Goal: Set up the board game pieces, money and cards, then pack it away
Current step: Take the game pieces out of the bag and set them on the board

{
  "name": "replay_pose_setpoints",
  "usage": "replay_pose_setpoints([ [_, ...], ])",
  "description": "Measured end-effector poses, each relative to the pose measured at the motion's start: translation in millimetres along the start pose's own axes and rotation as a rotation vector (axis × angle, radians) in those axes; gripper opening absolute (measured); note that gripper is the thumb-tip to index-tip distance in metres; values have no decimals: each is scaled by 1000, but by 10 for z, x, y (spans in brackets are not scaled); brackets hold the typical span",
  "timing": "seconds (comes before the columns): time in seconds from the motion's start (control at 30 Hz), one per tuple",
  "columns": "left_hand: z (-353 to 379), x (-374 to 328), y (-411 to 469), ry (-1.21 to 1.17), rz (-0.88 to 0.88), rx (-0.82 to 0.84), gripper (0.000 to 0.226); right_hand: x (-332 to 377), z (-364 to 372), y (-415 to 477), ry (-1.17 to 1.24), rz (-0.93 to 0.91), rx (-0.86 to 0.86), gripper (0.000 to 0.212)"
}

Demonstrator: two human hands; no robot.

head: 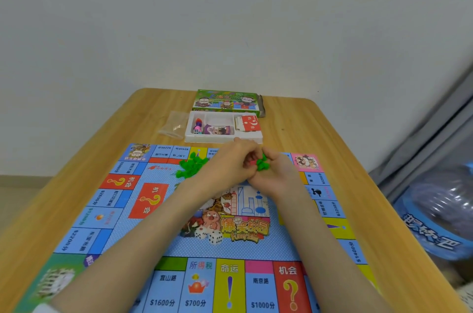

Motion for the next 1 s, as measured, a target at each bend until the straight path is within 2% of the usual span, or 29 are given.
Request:
replay_pose_setpoints([
  [0.2, -4, -1, -8, 68, -5, 17, 18, -12, -27, 8, 65, -10, -42, 28],
  [0.4, -2, 34, -1, 34, -43, 0, 6, -7, -44, 17, 51, -23, -75, 30],
  [0.47, -3, 59, 5, -15, -58, 7, 13, -20, -42, 26, 34, -21, -78, 31],
  [0.6, -3, 75, 16, -16, -75, 31, 9, -23, -44, 43, 51, -24, -83, 29],
  [0.67, -11, 69, 13, -28, -75, 28, 15, -18, -45, 36, 57, -30, -84, 29],
  [0.83, -18, 55, -6, -55, -61, -7, 16, -17, -14, 8, 44, -35, -92, 26],
  [1.0, -22, 46, -22, -111, -13, -127, 8, 21, 15, -8, 70, -60, -117, 37],
])
Point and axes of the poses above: each hand's wrist, its own y-axis towards the middle knuckle, its own z-axis out of the palm, x = y × z, the point moved 4 cm from there along y, towards the middle knuckle, and after that the axes turned 5 degrees about x, right-handed, at the moved point
